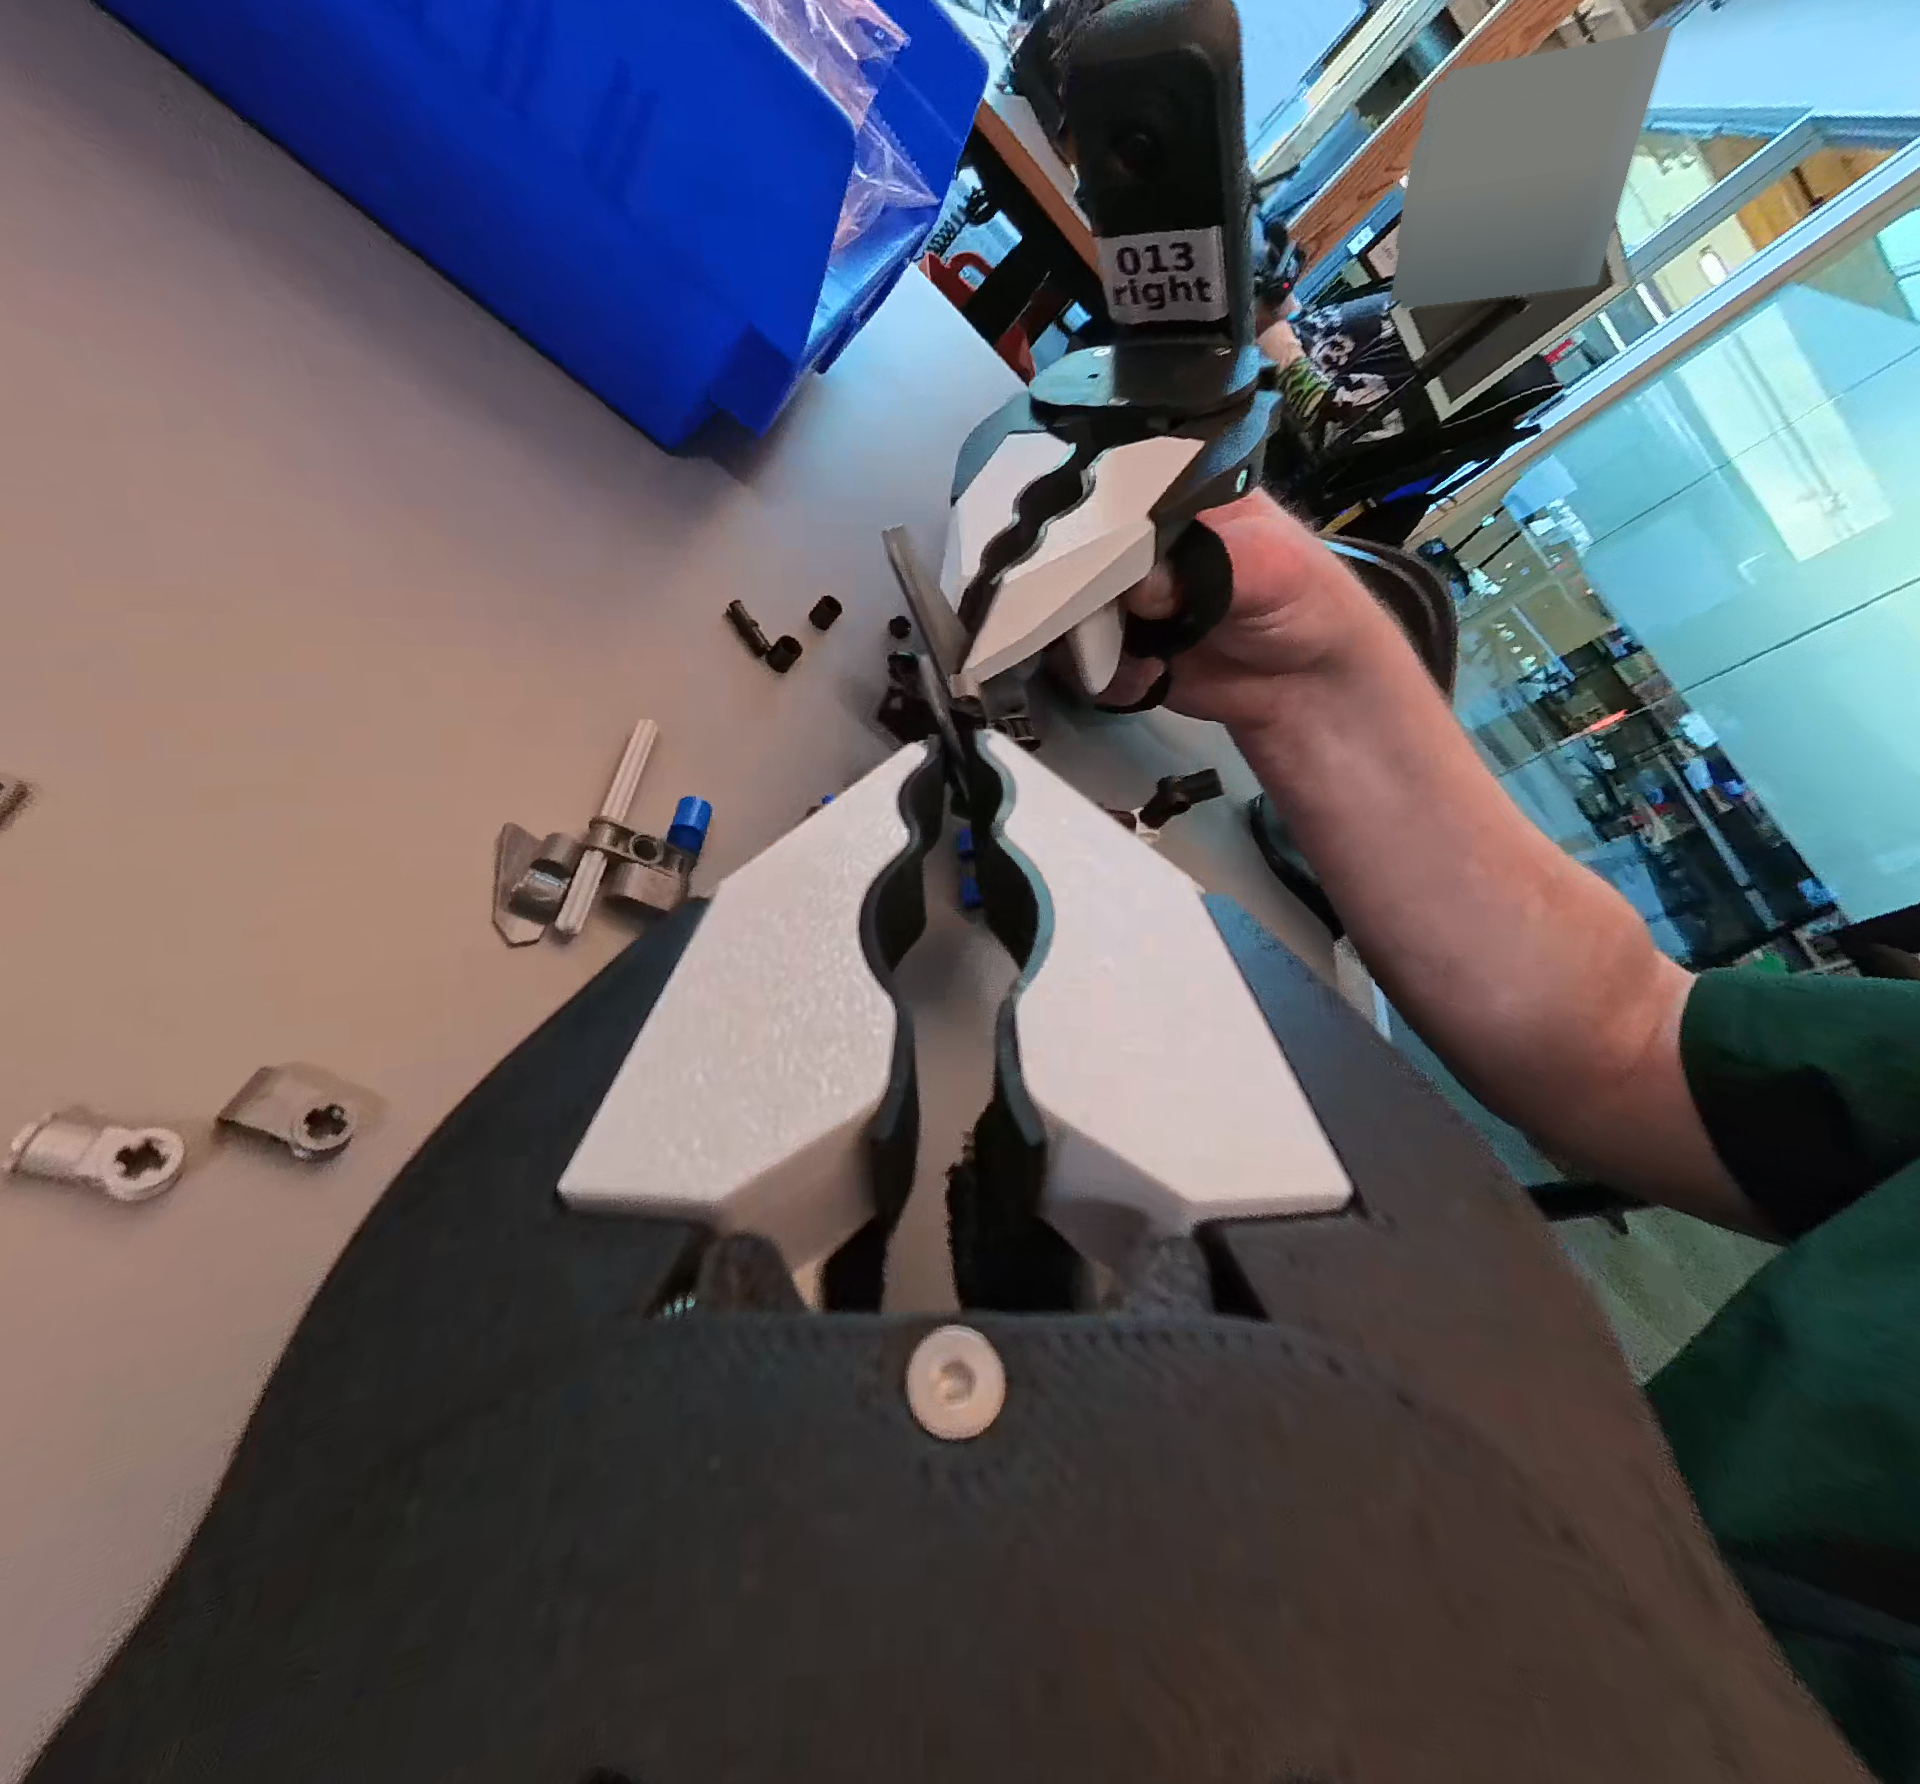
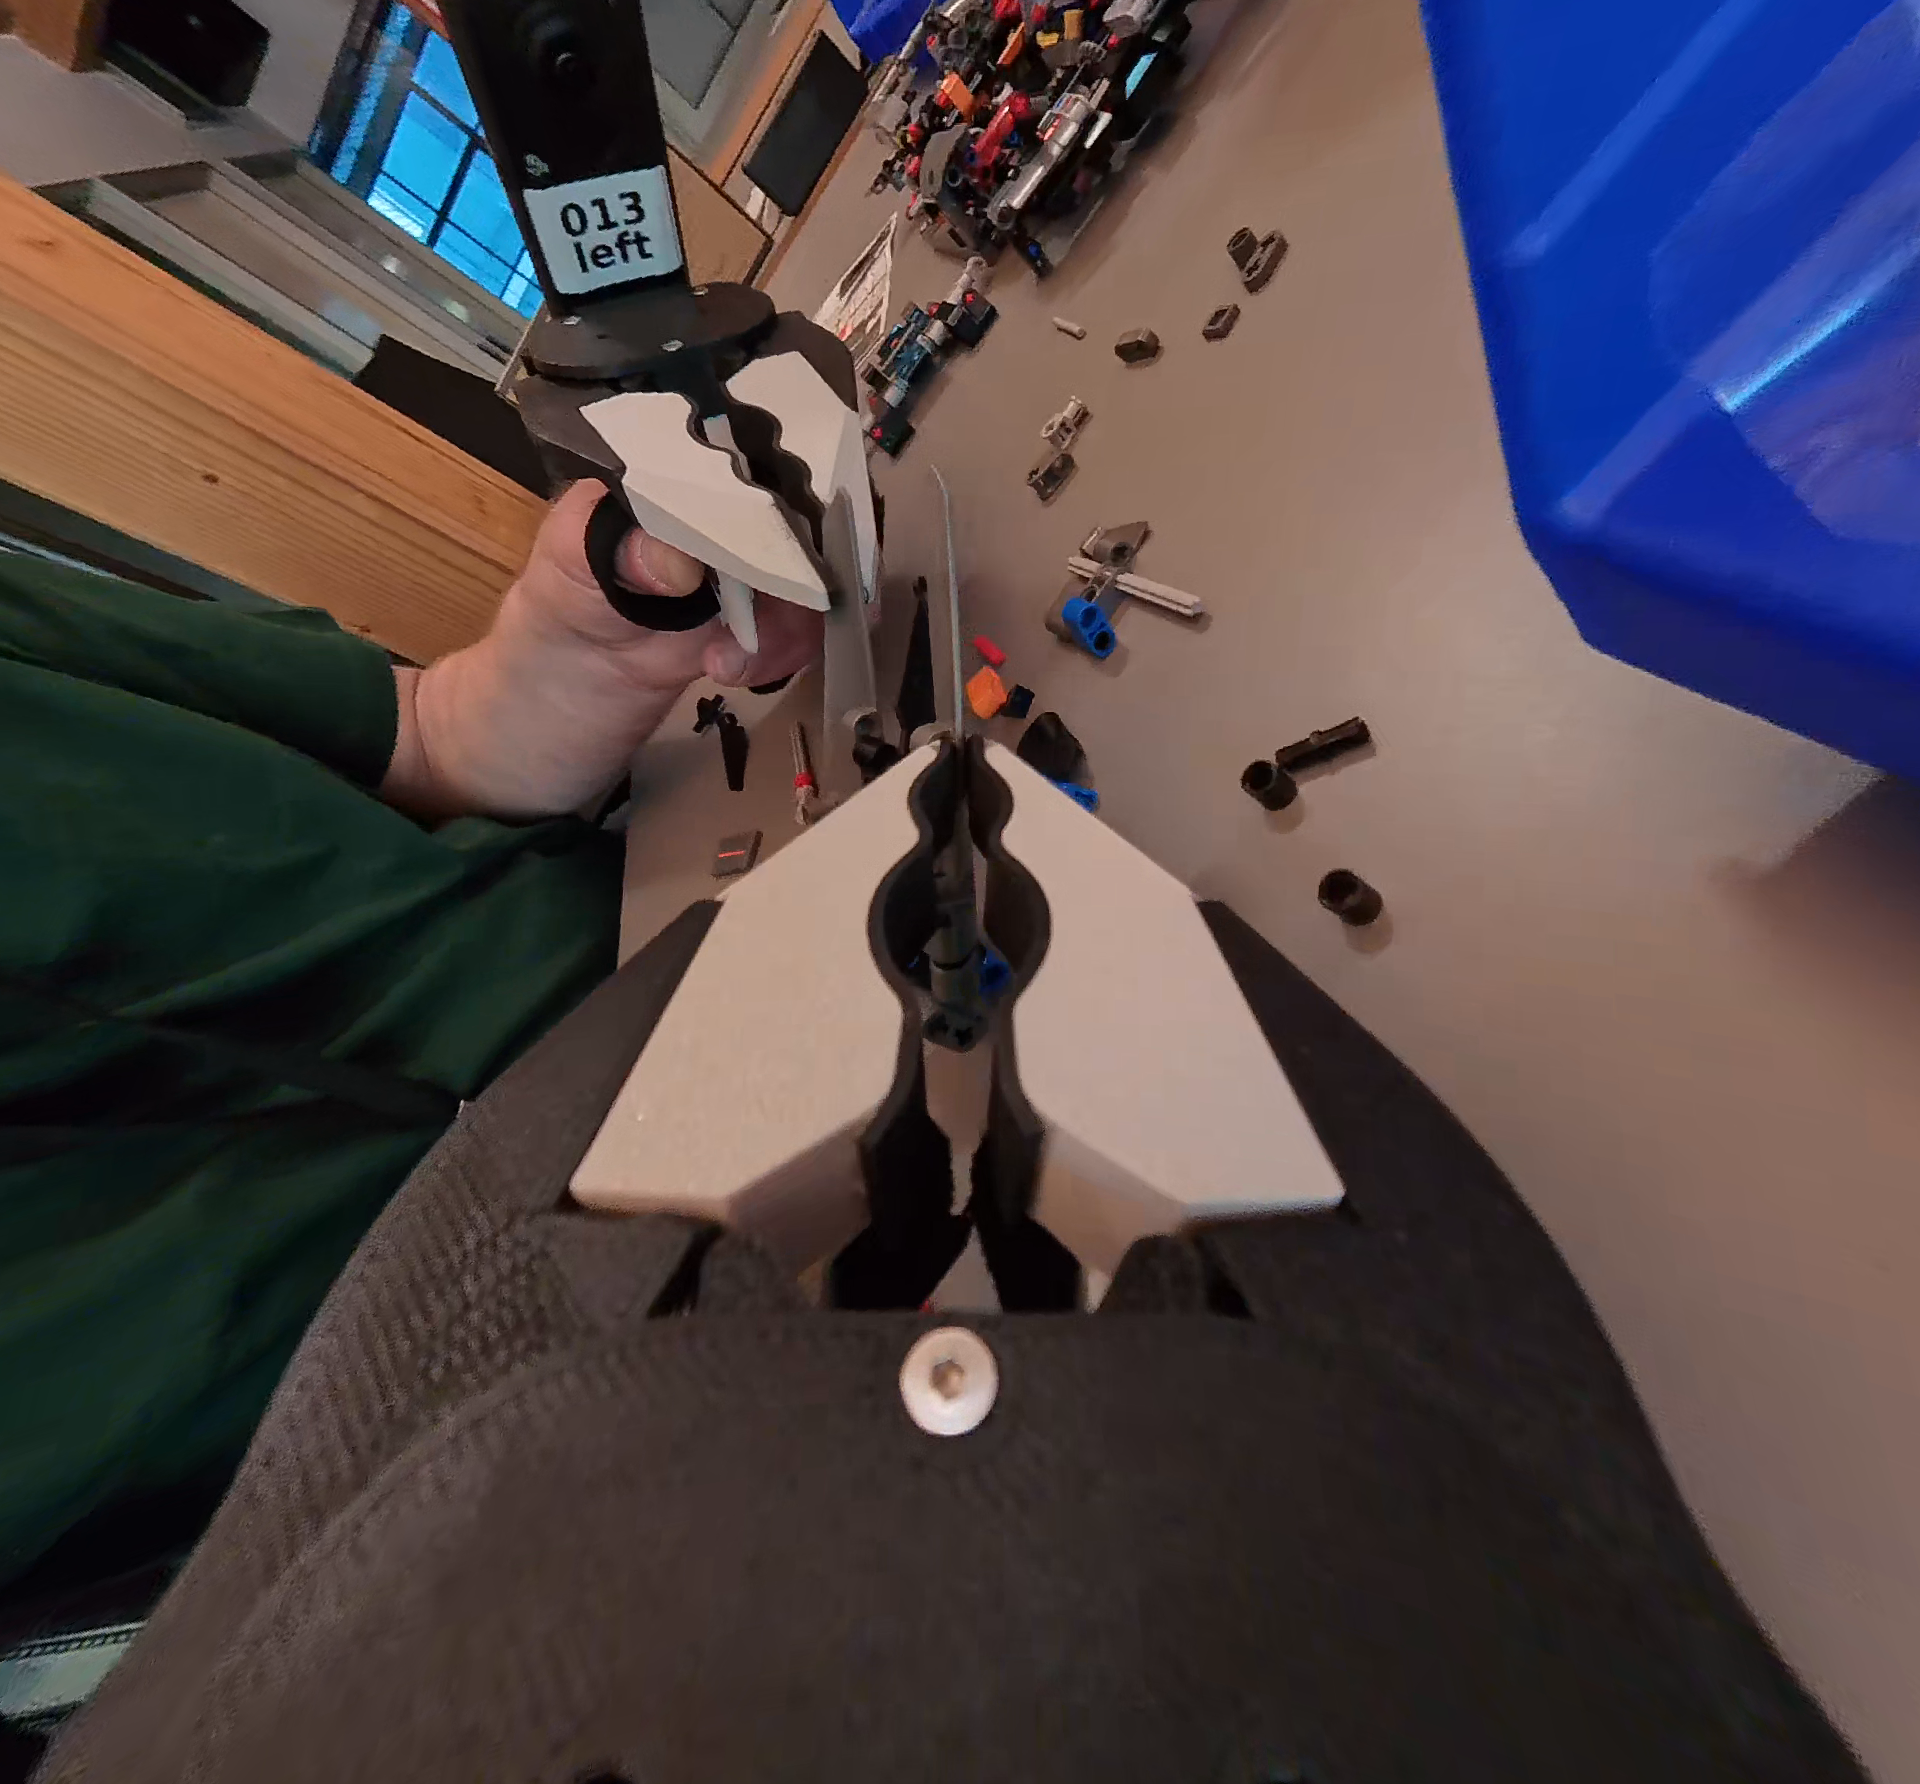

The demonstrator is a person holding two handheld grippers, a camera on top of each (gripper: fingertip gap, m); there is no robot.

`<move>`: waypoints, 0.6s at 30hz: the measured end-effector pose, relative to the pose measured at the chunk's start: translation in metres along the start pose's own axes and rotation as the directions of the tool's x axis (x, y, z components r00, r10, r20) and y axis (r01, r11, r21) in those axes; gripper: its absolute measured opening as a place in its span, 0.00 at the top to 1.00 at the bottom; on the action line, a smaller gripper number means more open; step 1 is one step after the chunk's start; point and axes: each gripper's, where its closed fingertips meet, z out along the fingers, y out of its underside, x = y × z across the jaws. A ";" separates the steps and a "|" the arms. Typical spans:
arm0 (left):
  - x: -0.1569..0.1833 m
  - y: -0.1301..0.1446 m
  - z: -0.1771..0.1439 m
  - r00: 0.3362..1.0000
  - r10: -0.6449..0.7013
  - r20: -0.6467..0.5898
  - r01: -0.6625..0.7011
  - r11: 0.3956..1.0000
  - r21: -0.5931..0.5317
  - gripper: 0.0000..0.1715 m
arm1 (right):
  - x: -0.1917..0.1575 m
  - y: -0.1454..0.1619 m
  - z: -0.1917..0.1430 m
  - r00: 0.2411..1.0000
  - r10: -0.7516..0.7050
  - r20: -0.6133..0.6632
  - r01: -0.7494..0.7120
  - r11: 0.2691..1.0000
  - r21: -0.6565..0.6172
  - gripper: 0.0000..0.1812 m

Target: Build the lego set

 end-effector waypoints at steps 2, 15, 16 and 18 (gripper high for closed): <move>0.002 0.003 0.000 1.000 -0.011 -0.023 0.011 1.000 -0.003 0.95 | 0.001 0.000 0.000 1.000 0.005 0.005 -0.005 1.000 -0.004 1.00; 0.011 0.013 0.011 0.996 -0.042 -0.083 0.038 0.998 -0.045 0.92 | -0.001 0.000 0.000 1.000 0.008 0.028 -0.008 1.000 0.001 1.00; 0.012 0.014 0.013 0.995 -0.044 -0.086 0.040 0.998 -0.051 0.92 | -0.001 0.000 0.000 1.000 0.007 0.028 -0.007 1.000 0.001 1.00; 0.012 0.015 0.015 0.995 -0.046 -0.085 0.041 0.997 -0.061 0.93 | -0.001 0.000 0.000 1.000 0.006 0.030 -0.006 1.000 0.002 1.00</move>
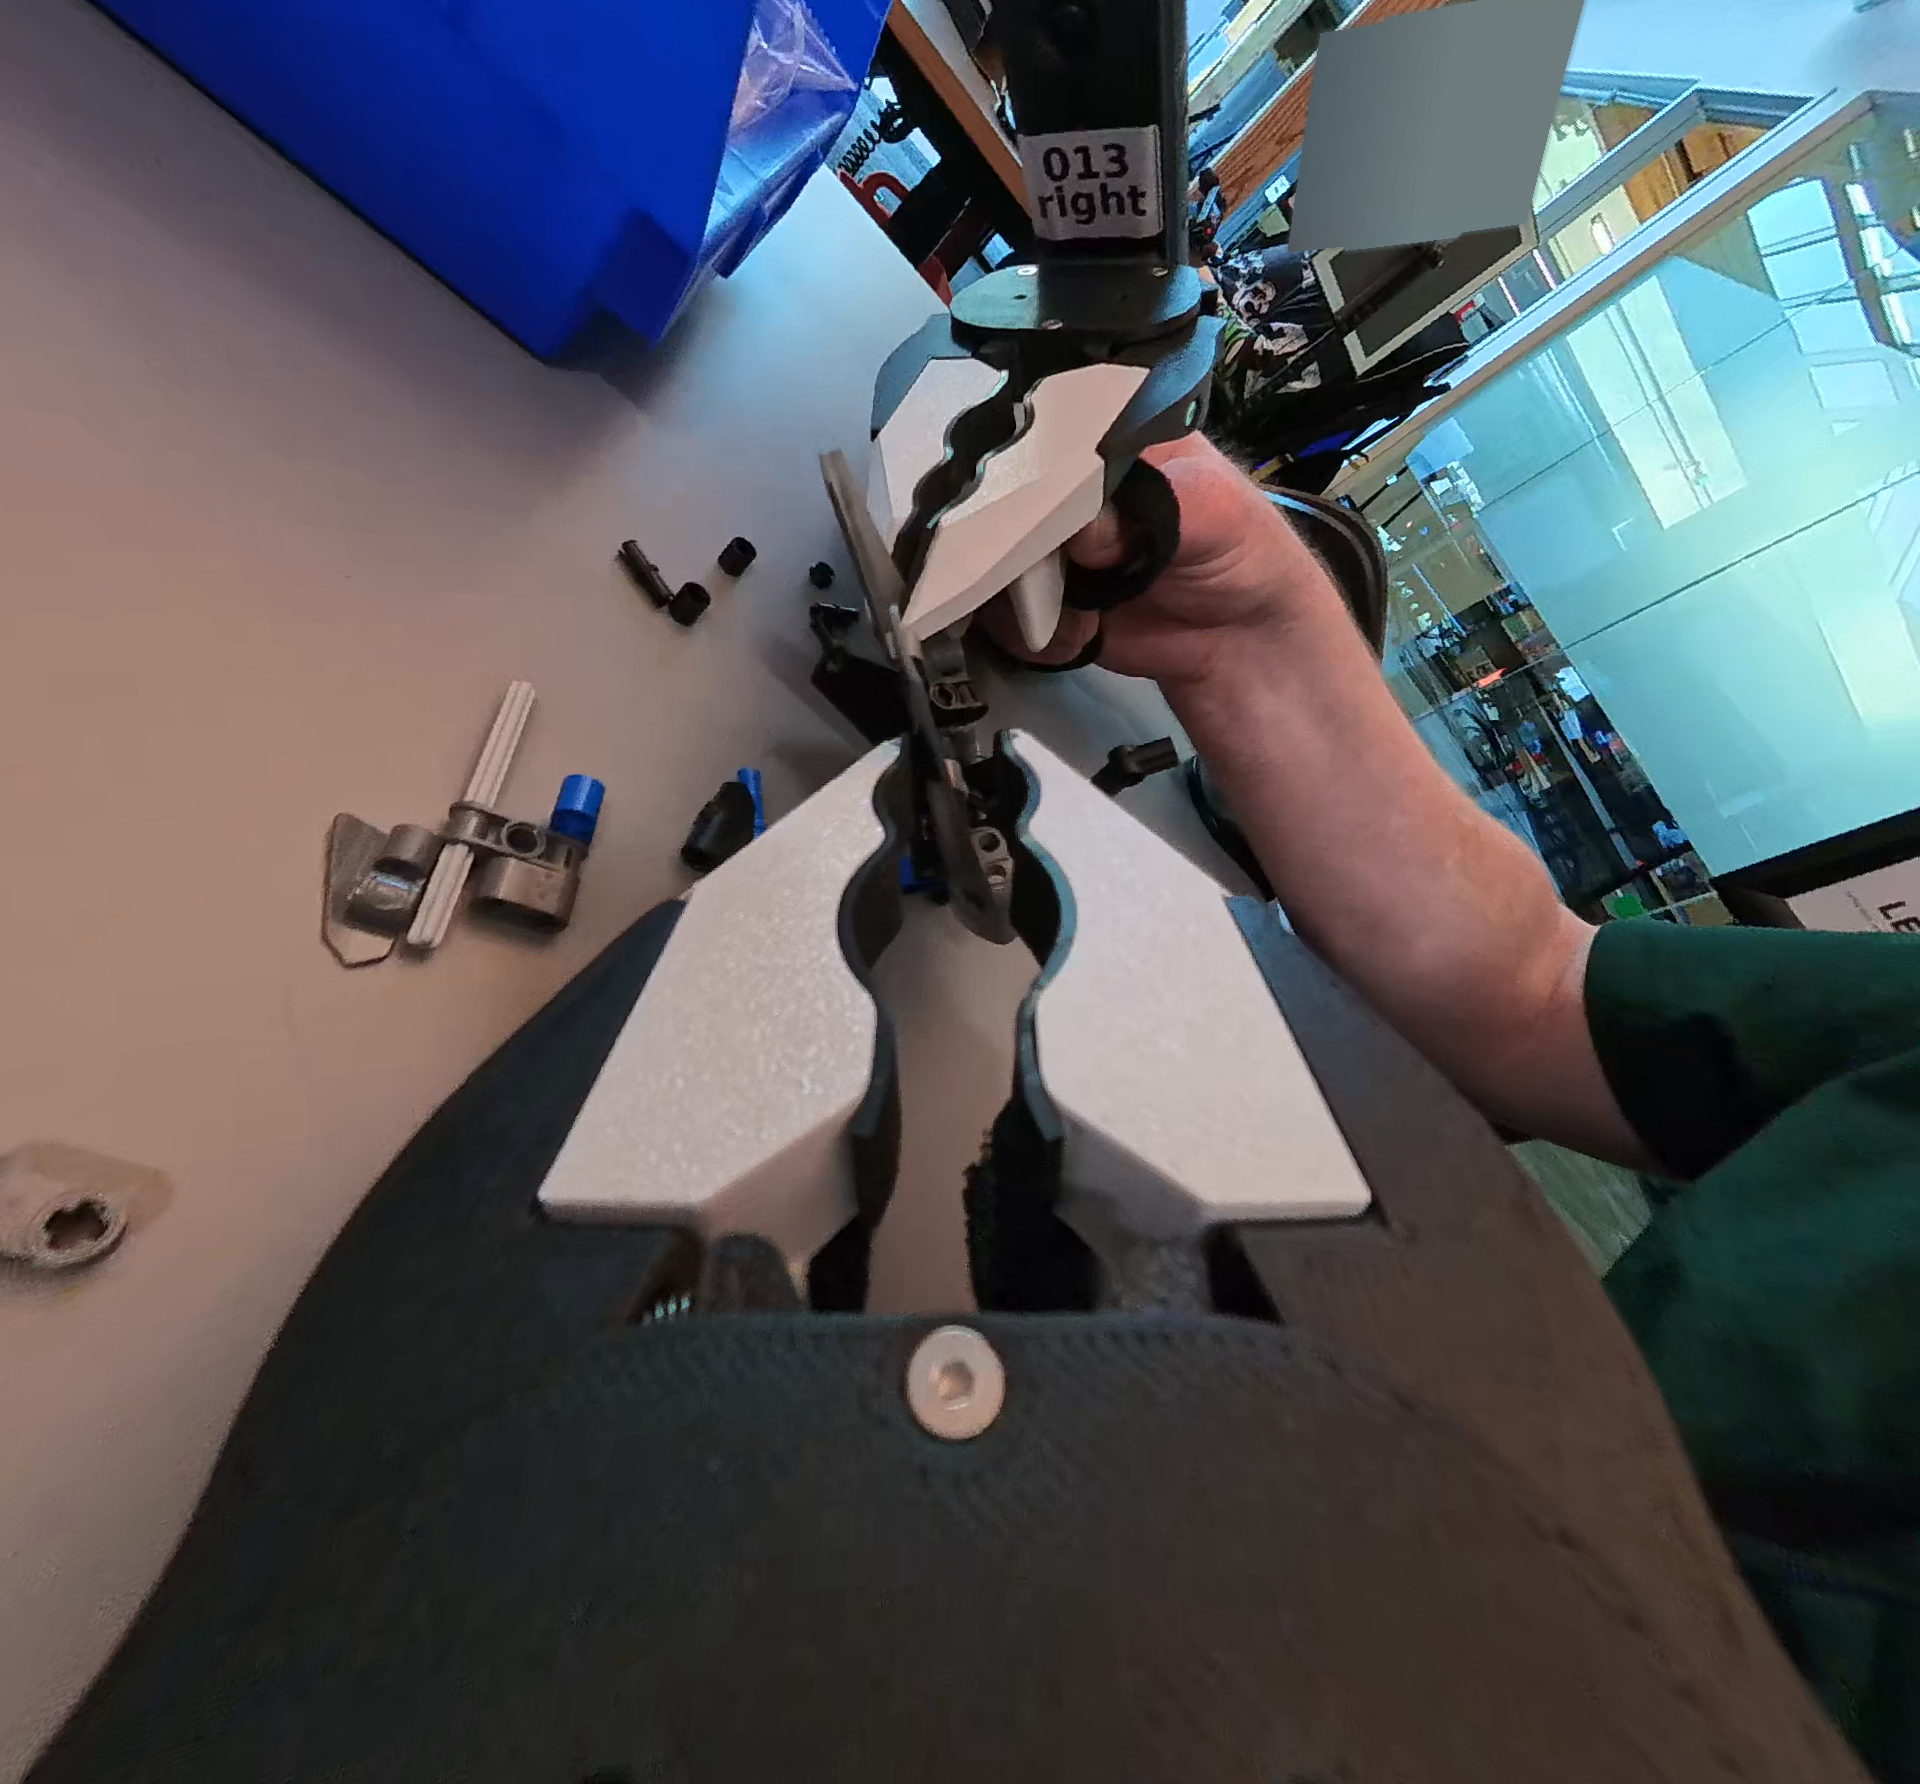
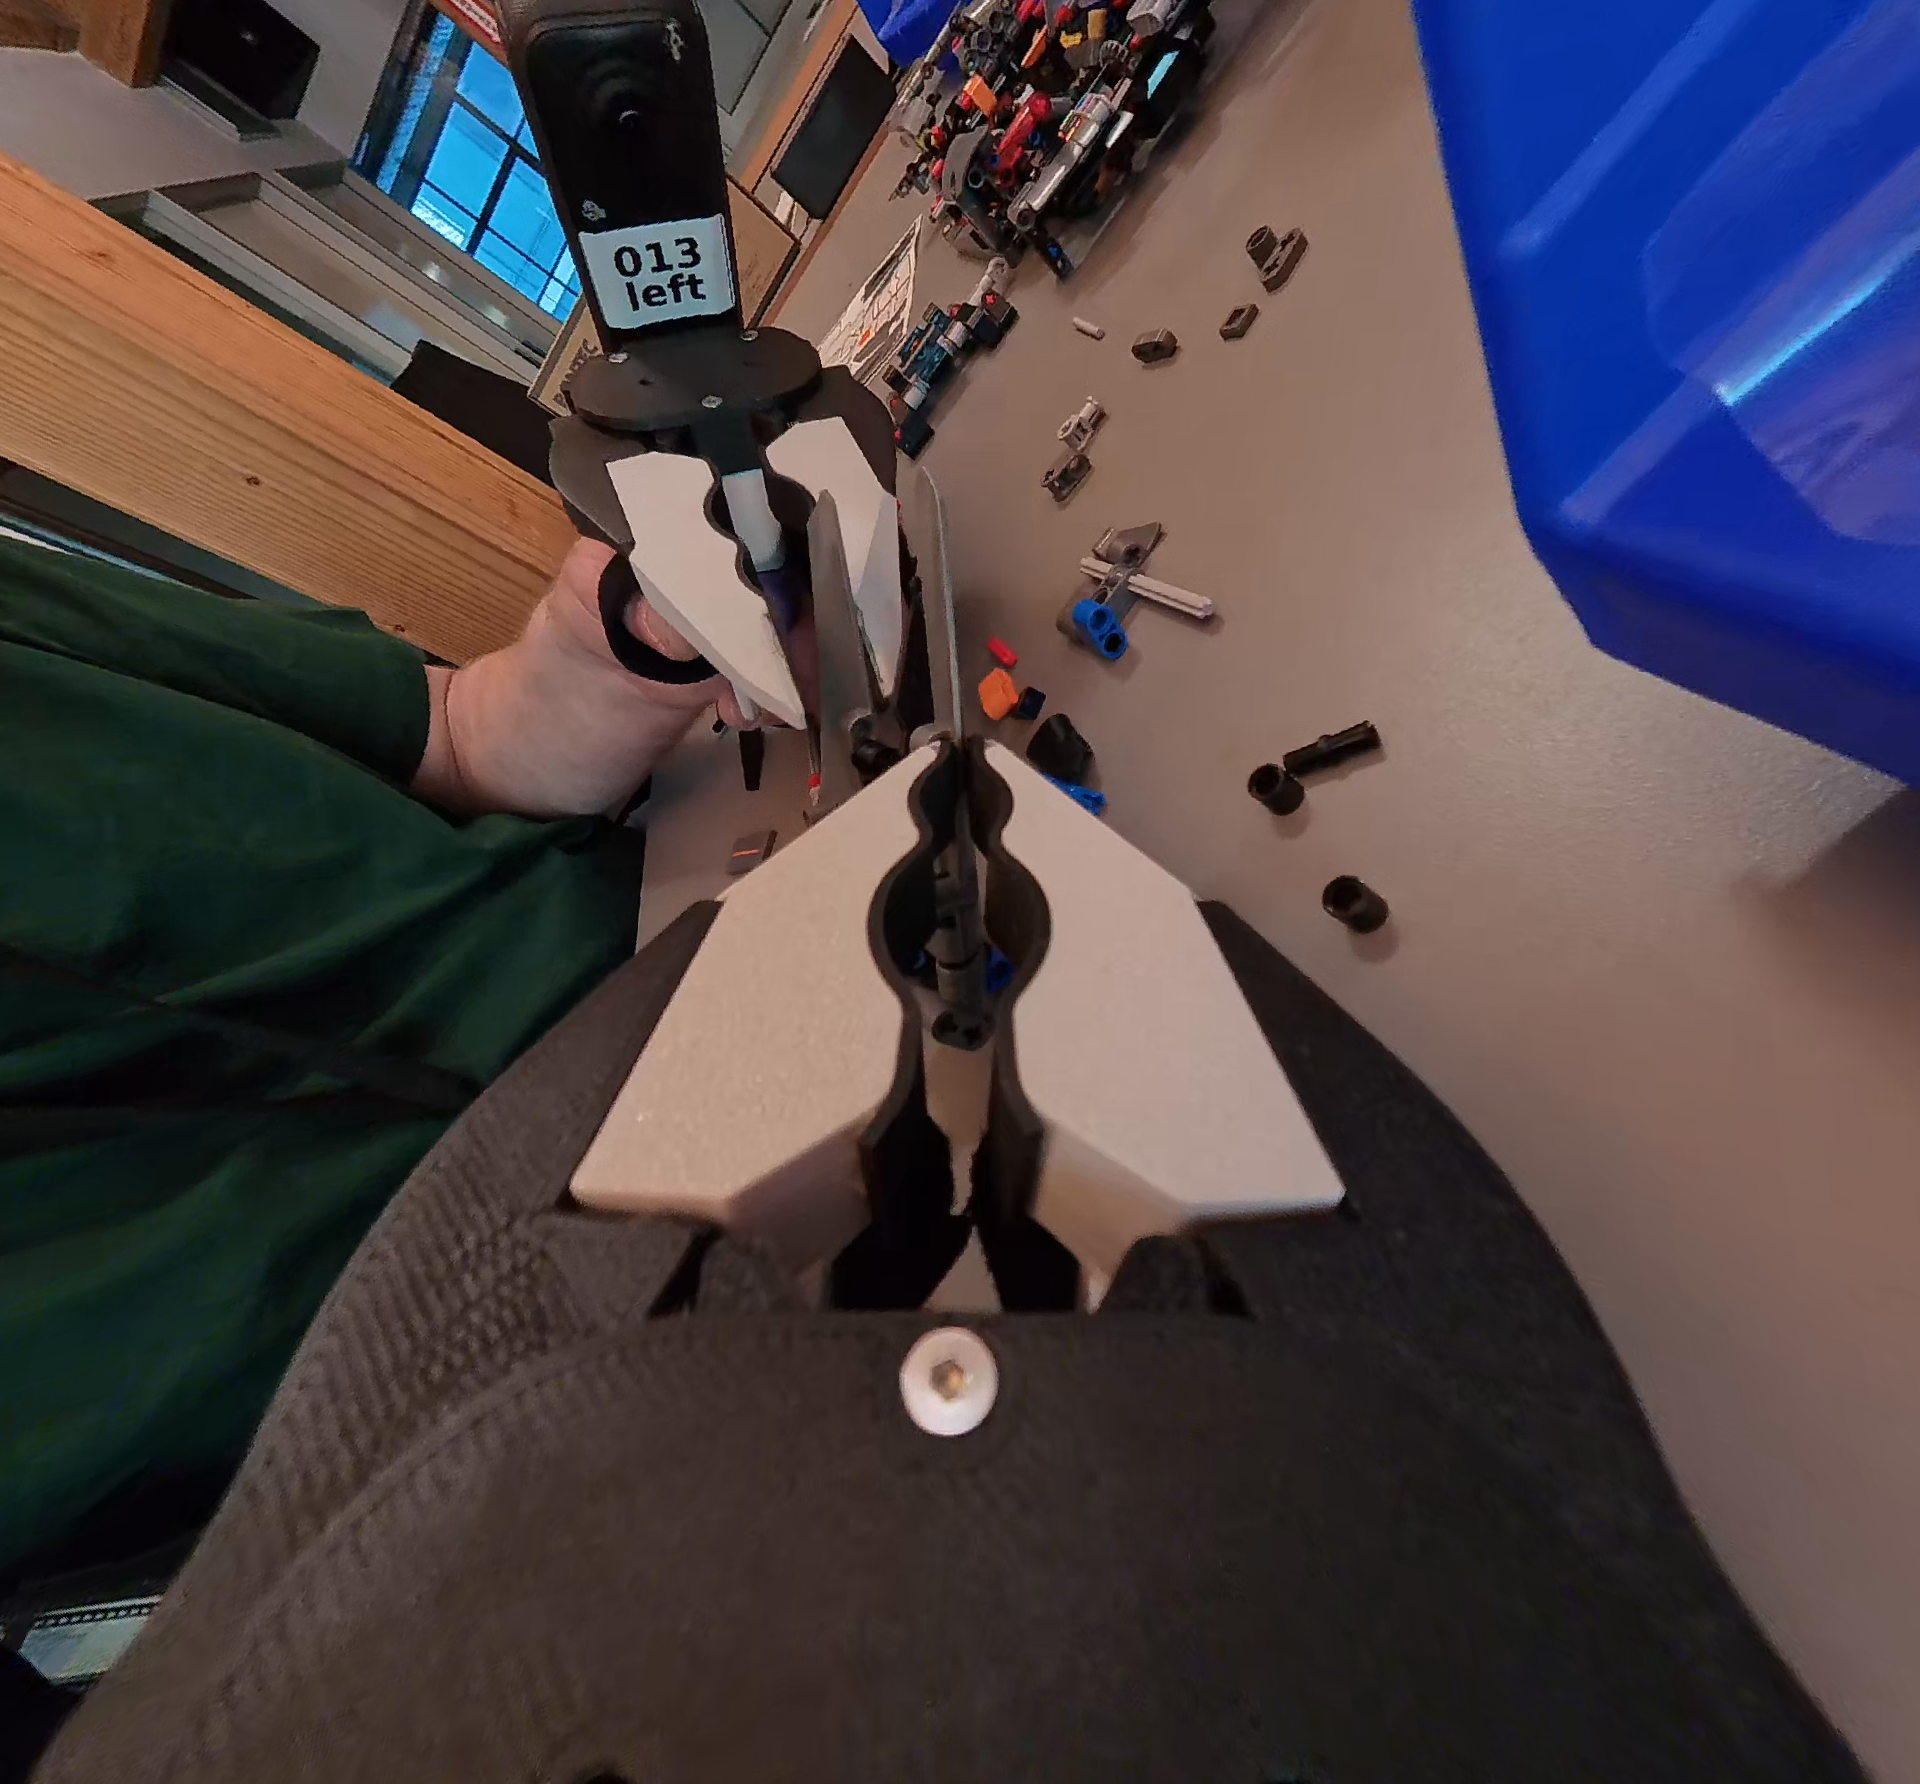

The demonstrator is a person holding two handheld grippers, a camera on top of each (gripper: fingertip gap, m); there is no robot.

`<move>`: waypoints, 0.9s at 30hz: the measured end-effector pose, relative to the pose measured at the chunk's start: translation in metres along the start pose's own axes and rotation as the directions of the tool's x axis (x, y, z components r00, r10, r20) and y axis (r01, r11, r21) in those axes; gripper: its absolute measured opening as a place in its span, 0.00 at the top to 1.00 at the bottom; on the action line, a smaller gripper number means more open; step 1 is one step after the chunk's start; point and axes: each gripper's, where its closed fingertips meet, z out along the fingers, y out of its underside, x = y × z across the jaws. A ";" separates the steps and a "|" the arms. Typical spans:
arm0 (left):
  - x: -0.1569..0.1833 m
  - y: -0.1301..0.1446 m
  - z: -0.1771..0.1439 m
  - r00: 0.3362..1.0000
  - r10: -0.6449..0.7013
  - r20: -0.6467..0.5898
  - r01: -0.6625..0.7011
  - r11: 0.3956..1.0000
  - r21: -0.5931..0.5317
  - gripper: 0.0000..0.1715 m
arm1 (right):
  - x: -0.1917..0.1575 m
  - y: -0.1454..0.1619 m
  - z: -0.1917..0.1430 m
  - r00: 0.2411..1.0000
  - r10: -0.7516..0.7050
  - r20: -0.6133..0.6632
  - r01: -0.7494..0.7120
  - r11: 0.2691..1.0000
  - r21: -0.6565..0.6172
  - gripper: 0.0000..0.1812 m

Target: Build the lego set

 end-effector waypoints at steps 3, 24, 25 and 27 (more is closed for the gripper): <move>0.000 0.002 0.002 1.000 0.000 -0.003 0.000 1.000 -0.011 0.94 | 0.000 0.000 0.000 1.000 -0.002 0.004 0.002 1.000 0.000 1.00; 0.003 0.006 0.010 1.000 0.013 -0.016 -0.013 1.000 -0.025 0.95 | -0.002 -0.001 -0.002 1.000 -0.007 0.014 0.007 1.000 0.014 1.00; 0.004 0.006 0.010 1.000 0.018 -0.016 -0.018 1.000 -0.024 0.96 | -0.002 -0.001 -0.002 1.000 -0.006 0.016 0.006 1.000 0.016 1.00; 0.003 0.005 0.009 1.000 0.020 -0.020 -0.020 1.000 -0.023 0.96 | -0.002 -0.001 -0.002 1.000 -0.005 0.019 0.005 1.000 0.018 1.00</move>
